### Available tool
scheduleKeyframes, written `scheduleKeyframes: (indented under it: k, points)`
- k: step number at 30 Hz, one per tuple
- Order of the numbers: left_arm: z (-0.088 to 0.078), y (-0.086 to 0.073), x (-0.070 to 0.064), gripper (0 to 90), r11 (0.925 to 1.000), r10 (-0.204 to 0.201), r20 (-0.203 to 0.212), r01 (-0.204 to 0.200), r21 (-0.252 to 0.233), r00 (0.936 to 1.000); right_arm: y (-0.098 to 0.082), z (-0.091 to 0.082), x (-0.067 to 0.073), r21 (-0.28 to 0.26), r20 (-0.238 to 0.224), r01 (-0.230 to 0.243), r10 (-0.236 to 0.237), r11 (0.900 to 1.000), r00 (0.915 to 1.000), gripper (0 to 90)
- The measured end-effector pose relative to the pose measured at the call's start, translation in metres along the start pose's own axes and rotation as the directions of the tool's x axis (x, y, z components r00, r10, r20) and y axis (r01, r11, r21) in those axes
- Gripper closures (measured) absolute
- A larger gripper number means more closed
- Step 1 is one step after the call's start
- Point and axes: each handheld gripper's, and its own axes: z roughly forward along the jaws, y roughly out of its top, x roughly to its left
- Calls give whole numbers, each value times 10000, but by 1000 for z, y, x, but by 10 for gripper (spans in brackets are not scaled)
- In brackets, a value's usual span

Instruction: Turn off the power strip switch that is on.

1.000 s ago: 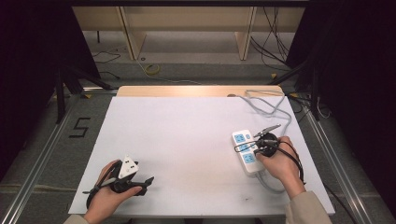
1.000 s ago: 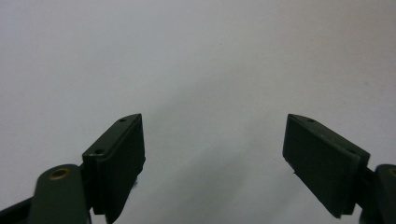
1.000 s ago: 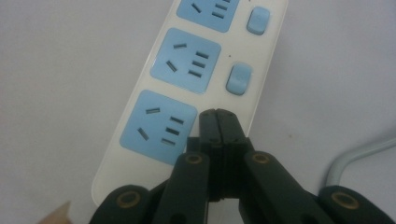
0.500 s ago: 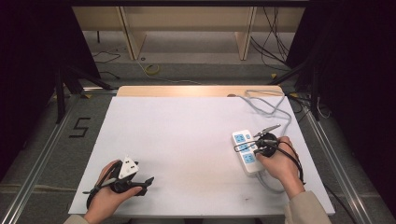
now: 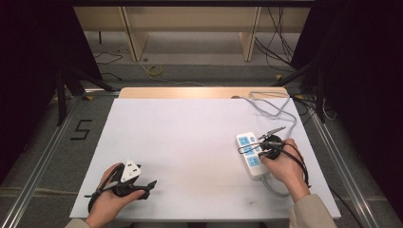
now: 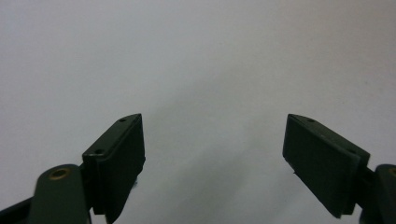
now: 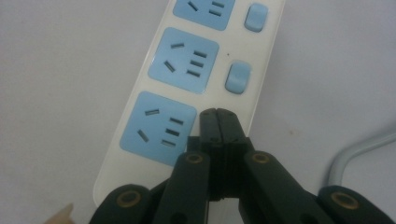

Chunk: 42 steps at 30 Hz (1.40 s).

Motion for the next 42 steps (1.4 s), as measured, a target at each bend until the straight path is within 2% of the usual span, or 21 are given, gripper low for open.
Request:
scheduleKeyframes:
  k: [31,42]
  points:
    - [0,0,-1,207,10000,17,20,-17,16,10000,1,1,1,161,13,-55,55,9999,10000,900]
    - [1,0,-1,207,10000,19,23,-19,5,10000,1,1,0,52,38,-102,102,9999,9999,900]
